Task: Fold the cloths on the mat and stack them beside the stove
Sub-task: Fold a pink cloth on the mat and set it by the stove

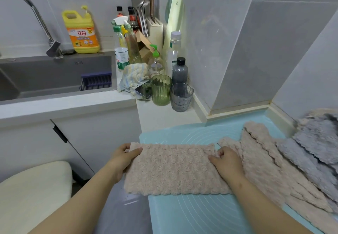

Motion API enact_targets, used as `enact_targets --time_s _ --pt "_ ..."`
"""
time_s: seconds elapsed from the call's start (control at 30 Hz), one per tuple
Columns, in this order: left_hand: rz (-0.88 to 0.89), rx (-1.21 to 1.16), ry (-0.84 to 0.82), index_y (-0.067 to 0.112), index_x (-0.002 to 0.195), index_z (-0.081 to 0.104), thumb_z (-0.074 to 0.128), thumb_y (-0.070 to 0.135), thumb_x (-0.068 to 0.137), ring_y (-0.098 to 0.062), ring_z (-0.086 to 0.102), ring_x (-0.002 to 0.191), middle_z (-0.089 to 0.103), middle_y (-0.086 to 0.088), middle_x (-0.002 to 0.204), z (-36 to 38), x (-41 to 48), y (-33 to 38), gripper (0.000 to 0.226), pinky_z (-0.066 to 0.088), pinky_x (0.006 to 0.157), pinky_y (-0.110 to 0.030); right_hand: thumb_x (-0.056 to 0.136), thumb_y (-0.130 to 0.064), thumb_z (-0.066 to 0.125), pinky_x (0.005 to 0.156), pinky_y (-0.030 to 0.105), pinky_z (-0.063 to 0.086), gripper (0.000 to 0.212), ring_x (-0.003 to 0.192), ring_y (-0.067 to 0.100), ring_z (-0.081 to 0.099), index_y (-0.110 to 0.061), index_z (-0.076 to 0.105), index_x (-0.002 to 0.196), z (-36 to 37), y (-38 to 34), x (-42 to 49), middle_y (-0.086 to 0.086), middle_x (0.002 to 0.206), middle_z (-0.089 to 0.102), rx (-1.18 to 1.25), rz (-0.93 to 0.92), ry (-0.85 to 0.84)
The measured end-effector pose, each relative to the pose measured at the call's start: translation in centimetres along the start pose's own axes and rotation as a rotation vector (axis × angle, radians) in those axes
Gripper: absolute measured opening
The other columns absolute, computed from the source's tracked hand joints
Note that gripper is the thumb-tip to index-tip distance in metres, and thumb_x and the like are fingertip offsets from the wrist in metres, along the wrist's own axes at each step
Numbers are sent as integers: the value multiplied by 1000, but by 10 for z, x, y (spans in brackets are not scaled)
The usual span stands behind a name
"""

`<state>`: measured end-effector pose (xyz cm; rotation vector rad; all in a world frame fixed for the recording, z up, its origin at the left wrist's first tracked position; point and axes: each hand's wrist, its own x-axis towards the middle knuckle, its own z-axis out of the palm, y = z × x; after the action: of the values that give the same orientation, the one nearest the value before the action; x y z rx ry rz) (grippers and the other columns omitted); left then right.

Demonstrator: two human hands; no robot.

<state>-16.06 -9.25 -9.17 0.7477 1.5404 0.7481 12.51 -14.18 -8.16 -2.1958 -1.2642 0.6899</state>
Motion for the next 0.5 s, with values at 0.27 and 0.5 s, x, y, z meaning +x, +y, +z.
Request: enact_targets --time_s 0.27,0.5 --pt "215 71 -32 16 100 57 65 28 86 -20 61 77 64 -7 96 16 -22 39 20 51 65 -31 96 -24 48 72 28 37 33 92 23 54 -11 46 126 -7 2 -14 8 114 58 192 28 35" --pt "272 497 -163 19 109 44 57 9 90 -14 53 74 54 -2 93 34 -15 45 25 47 59 -24 87 -26 63 90 31 45 59 113 24 54 -10 39 138 -5 11 -26 6 133 53 243 123 19"
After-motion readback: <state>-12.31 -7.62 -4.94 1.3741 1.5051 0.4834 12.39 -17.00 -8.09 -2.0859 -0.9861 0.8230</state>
